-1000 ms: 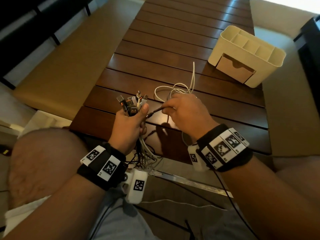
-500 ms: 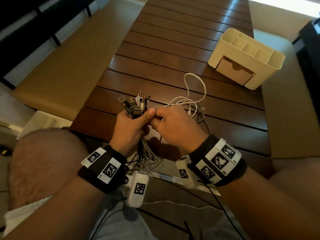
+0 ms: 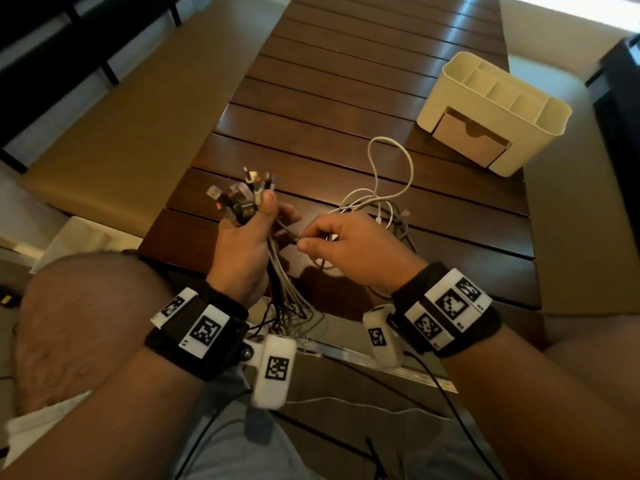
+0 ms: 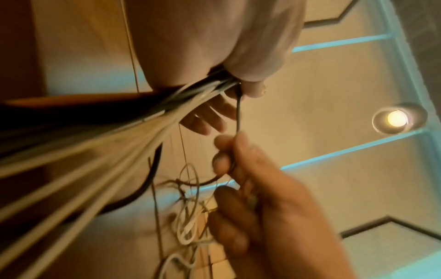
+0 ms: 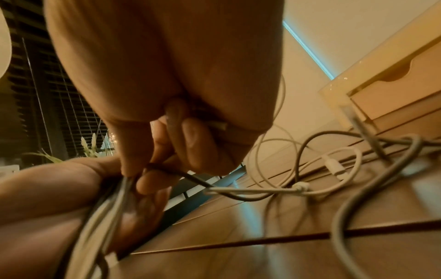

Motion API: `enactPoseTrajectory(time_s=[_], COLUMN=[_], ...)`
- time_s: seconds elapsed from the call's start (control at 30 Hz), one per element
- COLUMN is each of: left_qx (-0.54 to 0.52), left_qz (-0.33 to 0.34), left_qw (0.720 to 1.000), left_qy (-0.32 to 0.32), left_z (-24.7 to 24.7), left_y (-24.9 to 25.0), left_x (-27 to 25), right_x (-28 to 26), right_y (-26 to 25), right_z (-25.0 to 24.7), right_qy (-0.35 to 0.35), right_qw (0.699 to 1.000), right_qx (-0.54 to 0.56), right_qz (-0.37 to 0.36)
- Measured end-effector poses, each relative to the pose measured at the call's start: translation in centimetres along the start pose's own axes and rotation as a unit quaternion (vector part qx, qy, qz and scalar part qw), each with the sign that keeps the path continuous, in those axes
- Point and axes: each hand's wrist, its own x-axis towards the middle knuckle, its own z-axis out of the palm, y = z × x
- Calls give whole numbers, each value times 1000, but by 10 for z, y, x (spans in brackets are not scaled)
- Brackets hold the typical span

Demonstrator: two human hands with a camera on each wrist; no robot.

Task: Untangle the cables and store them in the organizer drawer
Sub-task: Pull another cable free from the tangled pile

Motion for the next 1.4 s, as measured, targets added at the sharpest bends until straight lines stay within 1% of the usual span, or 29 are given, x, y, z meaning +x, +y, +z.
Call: enactPoseTrajectory(time_s=[0.1, 0.17, 0.2, 0.27, 0.33, 0.4, 0.47, 0.53, 0.67, 0.77, 0.83, 0.93, 1.0, 1.07, 1.13, 1.2, 1.27, 1.33, 1.4], left_qx=[-72, -113, -127, -129, -82, 28, 120, 150, 212, 210, 186, 90, 21, 7, 40, 111, 192, 253, 292], left_qz=[-12, -19, -19, -19, -11, 6, 1, -12, -2, -1, -4, 1, 0, -3, -11, -19, -3, 26, 58], left_qw=[997, 993, 992, 991, 995, 998, 989, 981, 967, 962, 966, 983, 993, 996, 994, 990, 981, 967, 954], left_qy=[15, 22, 14, -22, -53, -64, -89, -124, -142, -173, -182, -157, -119, -94, -97, -86, -30, 19, 26], left_z=[-2, -9, -12, -15, -12, -5, 2, 6, 4, 1, 1, 0, -5, -10, -14, -14, -15, -17, -14], left_y=[15, 24, 28, 33, 30, 25, 19, 18, 19, 20, 22, 30, 37, 39, 36, 30, 28, 29, 31], left_x=[5, 10, 12, 12, 10, 6, 1, -3, 1, 4, 5, 7, 10, 12, 13, 14, 16, 17, 14], right_x=[-2, -1, -1, -1, 0, 3, 6, 8, 8, 8, 8, 6, 7, 7, 8, 7, 6, 4, 4], right_y=[7, 12, 15, 19, 20, 18, 12, 6, 6, 6, 6, 8, 16, 25, 29, 29, 26, 26, 26], right_z=[-9, -20, -25, -32, -32, -26, -21, -19, -18, -18, -20, -24, -31, -38, -43, -46, -48, -48, -46], right_qy=[-17, -13, -3, 31, 77, 120, 162, 184, 196, 196, 190, 159, 136, 136, 153, 177, 184, 171, 140], right_qw=[999, 998, 997, 997, 996, 992, 983, 975, 967, 966, 967, 975, 982, 982, 979, 975, 976, 978, 979], right_qx=[-26, -43, -50, -52, -46, -44, -40, -32, -29, -20, -18, -51, -95, -124, -138, -136, -117, -118, -147], right_qz=[20, 41, 51, 52, 29, -13, -72, -119, -158, -166, -167, -144, -93, -37, 8, 13, -3, -11, -16])
